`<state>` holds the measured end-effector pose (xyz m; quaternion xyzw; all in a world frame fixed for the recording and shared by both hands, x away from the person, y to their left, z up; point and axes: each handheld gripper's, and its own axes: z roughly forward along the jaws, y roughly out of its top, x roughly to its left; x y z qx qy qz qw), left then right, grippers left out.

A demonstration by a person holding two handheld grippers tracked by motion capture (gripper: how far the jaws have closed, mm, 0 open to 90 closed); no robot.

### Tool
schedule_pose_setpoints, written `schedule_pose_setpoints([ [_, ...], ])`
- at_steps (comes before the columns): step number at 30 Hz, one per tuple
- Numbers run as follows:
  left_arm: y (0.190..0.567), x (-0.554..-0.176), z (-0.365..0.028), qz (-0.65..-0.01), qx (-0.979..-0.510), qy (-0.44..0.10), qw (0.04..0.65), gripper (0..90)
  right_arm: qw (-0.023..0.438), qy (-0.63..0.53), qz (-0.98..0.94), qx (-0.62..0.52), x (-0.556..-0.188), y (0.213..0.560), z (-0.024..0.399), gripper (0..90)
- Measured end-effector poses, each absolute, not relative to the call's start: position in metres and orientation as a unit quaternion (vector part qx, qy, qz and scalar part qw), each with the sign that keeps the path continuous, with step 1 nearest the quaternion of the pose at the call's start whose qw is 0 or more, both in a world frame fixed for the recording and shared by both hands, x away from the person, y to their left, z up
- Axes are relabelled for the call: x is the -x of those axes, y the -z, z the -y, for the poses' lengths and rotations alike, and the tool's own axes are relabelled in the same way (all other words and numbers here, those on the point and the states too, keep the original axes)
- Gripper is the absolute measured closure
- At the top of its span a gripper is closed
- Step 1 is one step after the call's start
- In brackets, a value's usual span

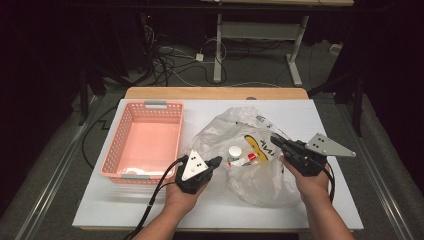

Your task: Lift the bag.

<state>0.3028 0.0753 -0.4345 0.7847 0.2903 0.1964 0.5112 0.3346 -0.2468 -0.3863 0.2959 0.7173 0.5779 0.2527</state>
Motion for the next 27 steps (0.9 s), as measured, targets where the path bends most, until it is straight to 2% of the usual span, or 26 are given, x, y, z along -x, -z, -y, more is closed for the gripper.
schedule_pose_setpoints([
  [9, 0.414, -0.311, -0.065, -0.284, -0.762, -0.221, 0.538, 88.2, 0.263, -0.585, -0.708, -0.295, -0.334, 0.38, 0.243, 90.0],
  [19, 0.388, -0.331, -0.067, -0.291, -0.714, -0.243, 0.588, 88.3, 0.281, -0.6, -0.683, -0.308, -0.345, 0.37, 0.243, 90.0],
  [27, 0.371, -0.343, -0.062, -0.281, -0.709, -0.264, 0.591, 88.3, 0.302, -0.611, -0.669, -0.296, -0.35, 0.356, 0.233, 90.0],
])
